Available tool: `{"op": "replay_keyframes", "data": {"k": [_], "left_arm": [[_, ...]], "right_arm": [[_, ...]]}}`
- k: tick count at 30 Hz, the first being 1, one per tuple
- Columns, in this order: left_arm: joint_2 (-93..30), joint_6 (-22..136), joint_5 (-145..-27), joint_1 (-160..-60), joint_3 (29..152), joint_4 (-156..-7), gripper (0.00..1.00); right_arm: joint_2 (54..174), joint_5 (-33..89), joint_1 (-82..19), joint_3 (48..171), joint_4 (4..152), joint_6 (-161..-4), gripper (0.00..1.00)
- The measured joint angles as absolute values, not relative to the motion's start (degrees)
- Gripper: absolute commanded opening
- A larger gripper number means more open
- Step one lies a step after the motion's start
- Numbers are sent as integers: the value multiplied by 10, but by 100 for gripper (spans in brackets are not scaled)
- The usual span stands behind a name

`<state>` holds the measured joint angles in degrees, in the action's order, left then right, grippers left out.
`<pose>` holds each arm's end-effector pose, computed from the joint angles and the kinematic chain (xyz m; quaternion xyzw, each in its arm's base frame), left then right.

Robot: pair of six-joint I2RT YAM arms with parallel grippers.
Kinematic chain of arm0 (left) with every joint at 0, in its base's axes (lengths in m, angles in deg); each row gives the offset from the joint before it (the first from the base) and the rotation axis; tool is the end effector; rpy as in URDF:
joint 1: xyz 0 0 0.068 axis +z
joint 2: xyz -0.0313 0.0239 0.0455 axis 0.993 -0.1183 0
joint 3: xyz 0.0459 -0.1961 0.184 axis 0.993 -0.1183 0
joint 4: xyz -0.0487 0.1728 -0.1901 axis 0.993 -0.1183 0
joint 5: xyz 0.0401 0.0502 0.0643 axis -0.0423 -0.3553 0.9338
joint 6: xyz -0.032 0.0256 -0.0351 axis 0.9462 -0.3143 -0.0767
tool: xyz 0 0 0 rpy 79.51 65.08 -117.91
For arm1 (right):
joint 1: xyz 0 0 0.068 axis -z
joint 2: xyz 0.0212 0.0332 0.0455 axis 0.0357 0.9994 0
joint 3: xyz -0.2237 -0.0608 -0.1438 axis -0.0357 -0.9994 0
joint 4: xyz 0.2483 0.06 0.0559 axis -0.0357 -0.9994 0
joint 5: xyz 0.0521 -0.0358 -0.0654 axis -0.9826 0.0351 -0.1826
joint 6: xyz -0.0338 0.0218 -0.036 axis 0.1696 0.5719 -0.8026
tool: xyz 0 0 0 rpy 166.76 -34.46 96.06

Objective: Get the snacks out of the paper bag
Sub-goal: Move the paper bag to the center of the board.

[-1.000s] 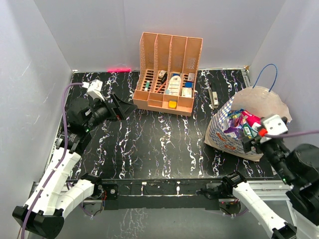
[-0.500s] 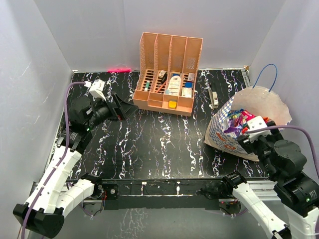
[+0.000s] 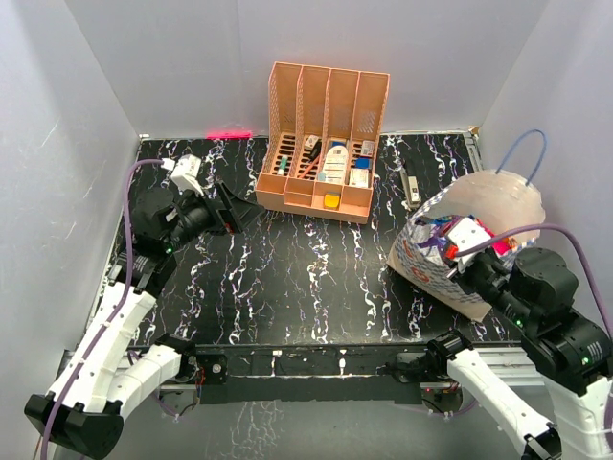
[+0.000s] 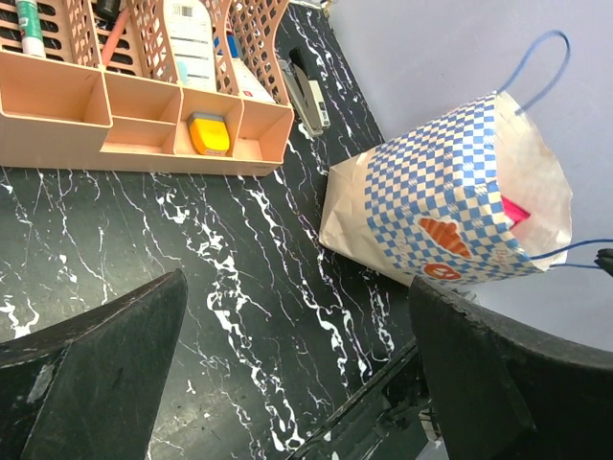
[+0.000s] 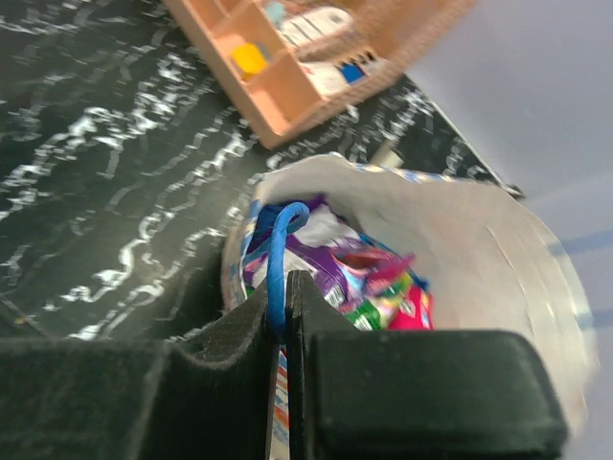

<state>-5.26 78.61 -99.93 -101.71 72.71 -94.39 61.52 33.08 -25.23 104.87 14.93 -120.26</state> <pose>0.1796 -0.0743 0.3832 0.0330 0.7396 -0.4172 0.5270 0.0277 0.0135 0.4094 -0.3847 0.7299 -0.0221 0.5647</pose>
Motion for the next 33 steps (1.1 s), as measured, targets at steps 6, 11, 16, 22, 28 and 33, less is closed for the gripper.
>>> {"op": "replay_keyframes", "data": {"k": [6,11,16,22,28,33], "left_arm": [[-43,803,-995,-1017,727,-945,98],[-28,822,-986,-1017,720,-946,98],[-18,837,-975,-1017,719,-964,98],[-1,839,-956,-1017,723,-1013,98],[16,839,-942,-1017,731,-1048,98],[28,838,-932,-1017,733,-1069,98]], "right_arm": [[664,188,-247,1057,184,-1129,7],[698,98,-230,1045,249,-1051,7],[759,38,-226,1034,329,-968,7],[828,-17,-226,1015,437,-868,7],[854,-31,-254,1005,506,-801,7],[886,1,-355,1005,537,-778,7]]}}
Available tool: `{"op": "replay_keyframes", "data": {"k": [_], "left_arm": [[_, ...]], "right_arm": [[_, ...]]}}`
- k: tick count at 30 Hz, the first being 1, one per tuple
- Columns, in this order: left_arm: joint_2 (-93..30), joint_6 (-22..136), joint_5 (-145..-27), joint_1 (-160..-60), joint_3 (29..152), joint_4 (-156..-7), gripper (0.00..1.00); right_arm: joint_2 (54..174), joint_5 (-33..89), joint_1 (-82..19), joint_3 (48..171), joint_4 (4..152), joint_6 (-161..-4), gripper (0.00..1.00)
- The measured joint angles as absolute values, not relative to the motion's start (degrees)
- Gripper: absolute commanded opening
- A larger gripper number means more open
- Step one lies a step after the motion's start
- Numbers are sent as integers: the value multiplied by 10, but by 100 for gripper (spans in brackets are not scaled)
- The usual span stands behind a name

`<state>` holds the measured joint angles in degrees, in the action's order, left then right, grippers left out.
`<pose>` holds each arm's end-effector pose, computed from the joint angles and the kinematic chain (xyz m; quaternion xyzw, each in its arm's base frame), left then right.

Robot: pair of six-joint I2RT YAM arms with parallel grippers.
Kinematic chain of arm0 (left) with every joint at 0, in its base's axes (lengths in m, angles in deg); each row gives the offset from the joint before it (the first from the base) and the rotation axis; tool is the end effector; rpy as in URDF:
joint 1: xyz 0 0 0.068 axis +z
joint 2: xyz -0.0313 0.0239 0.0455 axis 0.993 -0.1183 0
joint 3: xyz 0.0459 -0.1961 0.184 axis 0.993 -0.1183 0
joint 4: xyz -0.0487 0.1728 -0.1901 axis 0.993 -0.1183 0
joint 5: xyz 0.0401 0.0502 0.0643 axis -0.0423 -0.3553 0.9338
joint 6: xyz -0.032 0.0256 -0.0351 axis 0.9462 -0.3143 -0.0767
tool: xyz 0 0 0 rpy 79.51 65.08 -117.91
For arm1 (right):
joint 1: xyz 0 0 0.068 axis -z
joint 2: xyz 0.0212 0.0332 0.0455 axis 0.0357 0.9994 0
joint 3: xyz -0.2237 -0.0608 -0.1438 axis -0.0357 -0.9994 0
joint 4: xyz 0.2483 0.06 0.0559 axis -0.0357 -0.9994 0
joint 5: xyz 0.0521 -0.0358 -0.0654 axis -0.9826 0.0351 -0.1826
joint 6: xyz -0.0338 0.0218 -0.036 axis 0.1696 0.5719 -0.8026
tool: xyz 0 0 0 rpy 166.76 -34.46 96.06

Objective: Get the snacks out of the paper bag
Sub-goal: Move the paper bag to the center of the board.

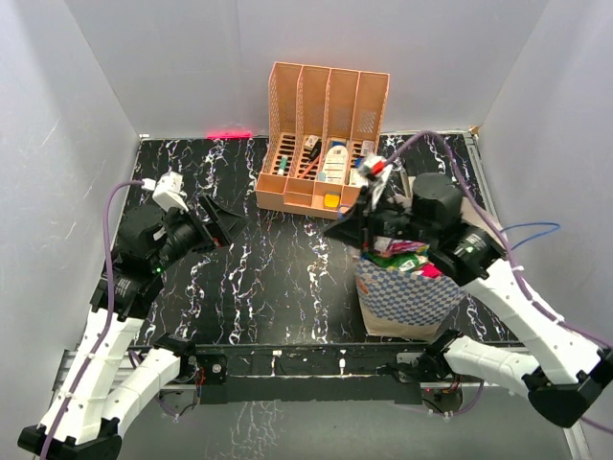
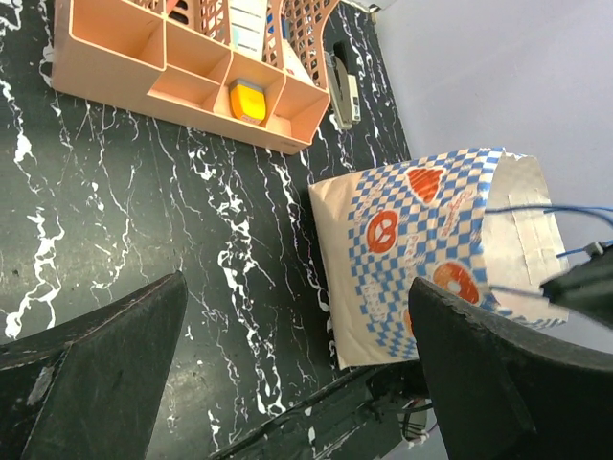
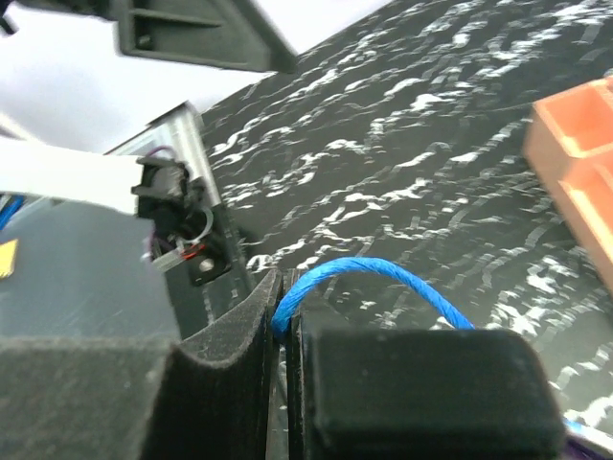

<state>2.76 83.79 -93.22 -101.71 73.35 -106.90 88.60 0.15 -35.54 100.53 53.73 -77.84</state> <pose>0.1422 -0.0576 0.3850 -0.0470 0.7615 -0.3967 0.5104 0.1555 0.1276 0.4122 -0.3257 0.7011 0.4446 0.4524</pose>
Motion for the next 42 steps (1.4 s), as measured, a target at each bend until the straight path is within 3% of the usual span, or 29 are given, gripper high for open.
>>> {"op": "replay_keyframes", "data": {"k": [8,21,24,28,33,42], "left_arm": [[43,837,-908,-1017,754,-1119,98],[109,850,-818,-1017,829,-1253,98],[125,858,-803,-1017,840,-1280,98],[133,865,-789,-1017,858,-1308,98],[133,874,-790,-1017,878,-1319,99],[119,887,-912,-1017,849,-1224,98]], "right_arm": [[979,138,-556,1006,638,-759,7],[1273,237,-606,1152,827,-696,9],[1301,238,-615,1179,848,-682,23],[1296,241,-622,1187,867,-664,61],[1223,261,-624,1153,844,-666,97],[1005,350,-623,1102,658,-654,98]]}}
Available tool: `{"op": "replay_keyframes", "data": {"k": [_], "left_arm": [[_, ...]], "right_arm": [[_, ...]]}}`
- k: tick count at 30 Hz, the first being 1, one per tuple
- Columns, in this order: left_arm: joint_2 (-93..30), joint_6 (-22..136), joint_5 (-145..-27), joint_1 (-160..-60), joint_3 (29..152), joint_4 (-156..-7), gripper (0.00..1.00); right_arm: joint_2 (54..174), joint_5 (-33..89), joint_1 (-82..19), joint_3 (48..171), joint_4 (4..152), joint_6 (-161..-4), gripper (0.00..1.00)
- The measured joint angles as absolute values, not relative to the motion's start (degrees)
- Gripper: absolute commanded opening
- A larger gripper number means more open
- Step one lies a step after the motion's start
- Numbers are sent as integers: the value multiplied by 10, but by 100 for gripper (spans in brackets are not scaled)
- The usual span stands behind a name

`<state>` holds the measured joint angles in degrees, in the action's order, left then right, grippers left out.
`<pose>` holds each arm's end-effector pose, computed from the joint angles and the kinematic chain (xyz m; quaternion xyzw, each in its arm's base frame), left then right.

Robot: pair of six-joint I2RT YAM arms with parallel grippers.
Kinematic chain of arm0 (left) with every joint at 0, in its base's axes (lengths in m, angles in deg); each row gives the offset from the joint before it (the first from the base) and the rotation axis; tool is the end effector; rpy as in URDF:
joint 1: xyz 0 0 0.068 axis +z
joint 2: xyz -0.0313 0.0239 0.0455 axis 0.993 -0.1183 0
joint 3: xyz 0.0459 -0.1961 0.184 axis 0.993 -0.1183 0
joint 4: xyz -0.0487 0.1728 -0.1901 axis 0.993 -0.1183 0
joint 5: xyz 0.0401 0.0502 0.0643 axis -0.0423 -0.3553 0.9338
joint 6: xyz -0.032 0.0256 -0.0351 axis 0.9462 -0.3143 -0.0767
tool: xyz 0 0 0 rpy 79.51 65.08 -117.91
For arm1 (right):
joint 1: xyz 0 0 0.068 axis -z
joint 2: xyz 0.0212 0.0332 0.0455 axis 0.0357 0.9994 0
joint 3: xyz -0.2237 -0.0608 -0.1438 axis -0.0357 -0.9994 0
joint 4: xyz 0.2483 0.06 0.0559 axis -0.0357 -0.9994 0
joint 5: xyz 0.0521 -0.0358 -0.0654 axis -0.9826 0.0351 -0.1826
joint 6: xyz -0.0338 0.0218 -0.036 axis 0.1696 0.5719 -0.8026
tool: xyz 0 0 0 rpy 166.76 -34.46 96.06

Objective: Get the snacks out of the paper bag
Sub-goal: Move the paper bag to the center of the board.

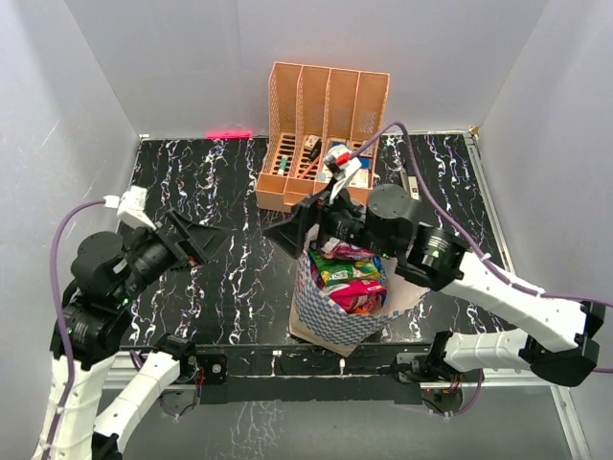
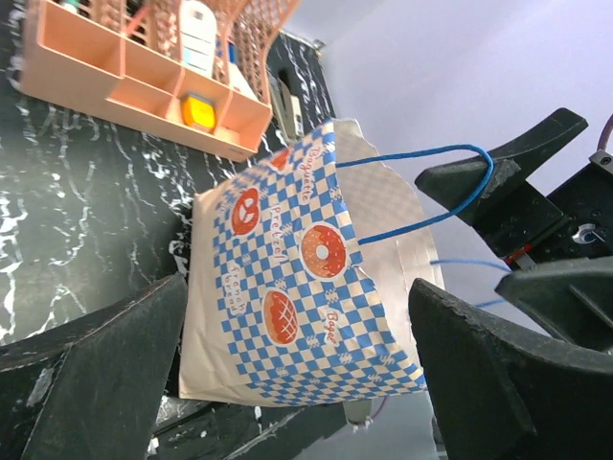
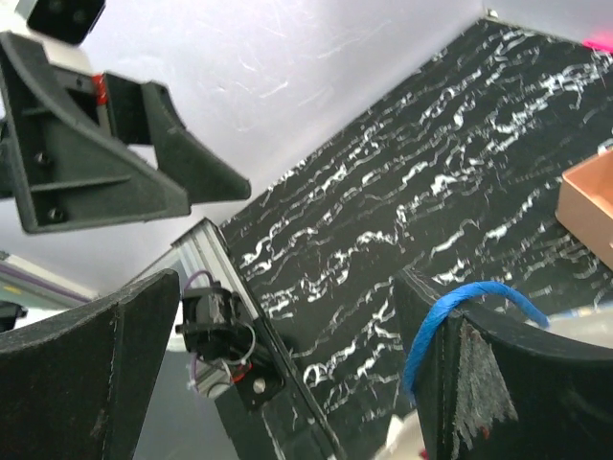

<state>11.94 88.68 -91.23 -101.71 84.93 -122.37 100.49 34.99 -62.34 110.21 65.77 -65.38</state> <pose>0.0675 -0.0314 0.4331 -0.0800 0.7294 -0.4221 0.5323 0.1293 0.2271 0.4463 -0.2295 0.6943 0.4590 0.5045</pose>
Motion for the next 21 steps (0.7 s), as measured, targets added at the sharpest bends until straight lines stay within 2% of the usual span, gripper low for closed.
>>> {"op": "replay_keyframes", "data": {"k": [5,10,21], "left_arm": [[59,886,-984,-1017,821,-1150,98],[-2,884,-1030,-1017,801,-1095,98],[30,881,-1071,-1017,797,-1056,98]], "right_arm": [[981,359,-624,1102,587,-650,98],[1015,364,-624,1102,576,-619,98],[1036,387,-625,1103,532,-579,98]]}}
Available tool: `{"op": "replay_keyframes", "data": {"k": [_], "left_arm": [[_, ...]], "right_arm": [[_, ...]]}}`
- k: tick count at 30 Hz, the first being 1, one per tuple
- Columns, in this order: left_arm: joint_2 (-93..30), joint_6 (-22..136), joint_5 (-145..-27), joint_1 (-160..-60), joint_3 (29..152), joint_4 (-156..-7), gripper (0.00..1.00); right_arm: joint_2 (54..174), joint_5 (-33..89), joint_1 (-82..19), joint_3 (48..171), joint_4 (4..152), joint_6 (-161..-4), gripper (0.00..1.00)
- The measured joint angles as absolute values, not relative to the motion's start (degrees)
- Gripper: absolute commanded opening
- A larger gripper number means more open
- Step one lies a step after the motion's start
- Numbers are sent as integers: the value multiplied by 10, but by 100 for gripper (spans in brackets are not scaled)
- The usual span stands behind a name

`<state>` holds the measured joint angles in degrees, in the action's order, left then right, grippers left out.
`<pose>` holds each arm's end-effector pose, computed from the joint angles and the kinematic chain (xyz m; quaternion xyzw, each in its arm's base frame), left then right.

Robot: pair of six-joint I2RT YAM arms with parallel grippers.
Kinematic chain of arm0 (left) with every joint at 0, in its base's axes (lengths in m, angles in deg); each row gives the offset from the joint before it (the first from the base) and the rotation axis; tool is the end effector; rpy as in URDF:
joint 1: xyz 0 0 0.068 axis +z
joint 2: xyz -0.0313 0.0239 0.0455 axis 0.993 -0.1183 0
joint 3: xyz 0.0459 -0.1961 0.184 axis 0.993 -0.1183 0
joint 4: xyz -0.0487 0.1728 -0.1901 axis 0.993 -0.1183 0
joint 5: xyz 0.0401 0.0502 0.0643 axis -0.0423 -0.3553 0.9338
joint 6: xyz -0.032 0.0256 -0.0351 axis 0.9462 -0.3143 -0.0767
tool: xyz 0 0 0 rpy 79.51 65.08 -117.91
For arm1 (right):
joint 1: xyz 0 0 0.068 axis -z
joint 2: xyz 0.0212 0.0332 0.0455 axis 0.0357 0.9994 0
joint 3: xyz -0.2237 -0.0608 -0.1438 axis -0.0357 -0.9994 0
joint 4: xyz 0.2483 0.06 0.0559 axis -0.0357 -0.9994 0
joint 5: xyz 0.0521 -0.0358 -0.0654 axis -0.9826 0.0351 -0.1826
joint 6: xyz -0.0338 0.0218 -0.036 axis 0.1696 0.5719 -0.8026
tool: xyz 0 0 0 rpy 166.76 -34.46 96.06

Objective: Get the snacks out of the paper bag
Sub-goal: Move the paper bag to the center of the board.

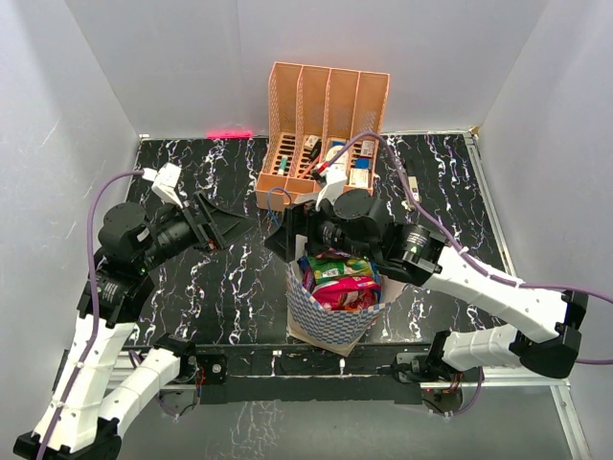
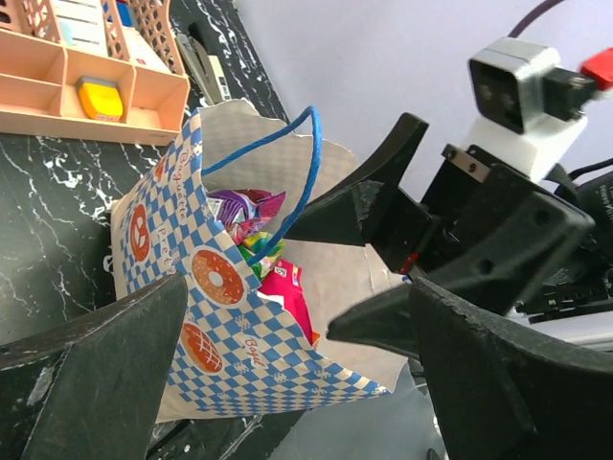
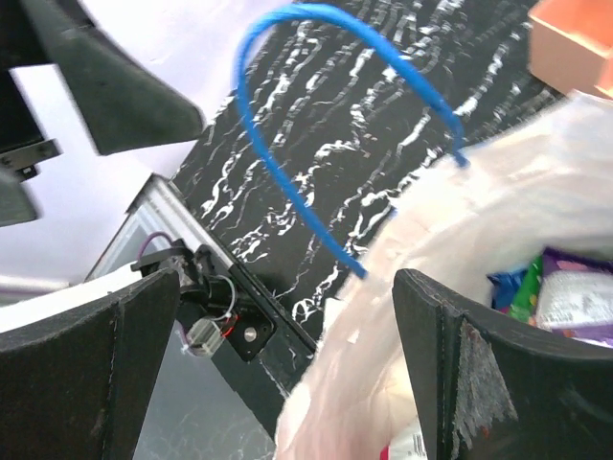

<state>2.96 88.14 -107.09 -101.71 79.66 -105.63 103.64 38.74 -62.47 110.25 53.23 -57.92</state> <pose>0.1237 -0.0598 0.4238 0.0245 0.7176 -0.5009 0.4832 0.1368 0.2369 0.4095 -0.1875 0.7953 0.3967 0.4182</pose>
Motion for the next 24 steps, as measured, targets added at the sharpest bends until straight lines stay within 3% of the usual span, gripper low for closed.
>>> {"op": "replay_keyframes", "data": {"k": [6,17,20,24], "left_arm": [[1,907,-1119,-1017,785,-981,98],[-95,1042,-1215,-1021,709,-740,94],[-107,1049,-1217,-1030,709,-711,84],[-133,1060,-1216,-1048,709,-664,61]], "right_arm": [[998,455,-624,1104,467,-553,98],[745,528,-624,1035,518,-637,98],[742,535,-624,1040,522,-643,98],[767,536,-624,1040,513,-650,98]]}}
